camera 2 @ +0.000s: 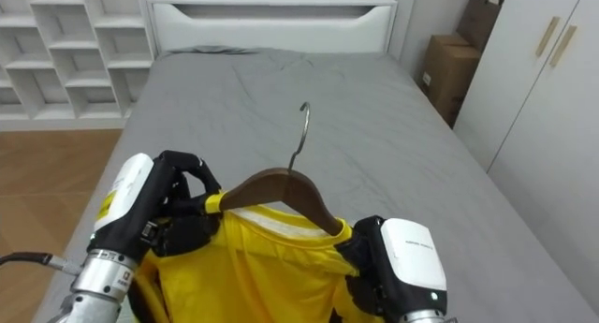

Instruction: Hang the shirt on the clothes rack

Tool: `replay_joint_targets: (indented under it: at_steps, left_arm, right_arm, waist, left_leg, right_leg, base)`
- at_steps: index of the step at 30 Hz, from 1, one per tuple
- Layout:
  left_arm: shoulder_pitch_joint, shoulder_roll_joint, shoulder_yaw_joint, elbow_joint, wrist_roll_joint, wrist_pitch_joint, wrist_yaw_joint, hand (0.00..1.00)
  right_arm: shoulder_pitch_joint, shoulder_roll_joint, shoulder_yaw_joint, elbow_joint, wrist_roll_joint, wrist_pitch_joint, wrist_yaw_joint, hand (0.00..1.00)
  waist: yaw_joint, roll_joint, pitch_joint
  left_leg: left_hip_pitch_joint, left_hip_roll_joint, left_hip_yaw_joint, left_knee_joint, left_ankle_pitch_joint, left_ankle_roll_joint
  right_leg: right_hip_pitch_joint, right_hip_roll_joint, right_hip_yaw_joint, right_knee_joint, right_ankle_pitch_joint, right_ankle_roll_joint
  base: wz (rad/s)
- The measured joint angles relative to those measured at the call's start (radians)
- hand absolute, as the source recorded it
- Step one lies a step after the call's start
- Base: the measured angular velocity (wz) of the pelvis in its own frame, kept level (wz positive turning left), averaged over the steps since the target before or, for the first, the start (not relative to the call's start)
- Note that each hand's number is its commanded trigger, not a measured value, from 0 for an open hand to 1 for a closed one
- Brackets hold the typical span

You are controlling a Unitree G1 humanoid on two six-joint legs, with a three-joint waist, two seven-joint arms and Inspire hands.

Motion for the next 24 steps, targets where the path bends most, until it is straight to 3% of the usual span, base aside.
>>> replay_joint_targets:
  at_steps: [12,24]
  left_arm:
    - [0.000,-0.028,-0.016,0.000,-0.047,-0.037,0.010,0.00]
    - [0.000,-0.030,-0.015,0.000,-0.160,-0.038,0.014,0.00]
  right_arm:
    - [0.000,0.004,-0.002,0.001,-0.001,0.000,0.025,1.00]
    - [0.000,0.004,-0.008,0.001,-0.001,0.003,0.098,1.00]
  waist:
    - [-0.003,0.001,-0.0006]
    - [-0.002,0.009,-0.0022]
  left_leg:
    - [0.001,0.000,0.002,0.000,0.000,0.000]
    - [0.007,-0.001,0.012,-0.001,0.000,0.000]
  right_leg:
    - [0.000,0.000,0.000,0.001,0.000,0.000]
    - [0.000,0.002,0.013,0.005,0.001,-0.001]
  base:
    - [0.00]
    - [-0.02]
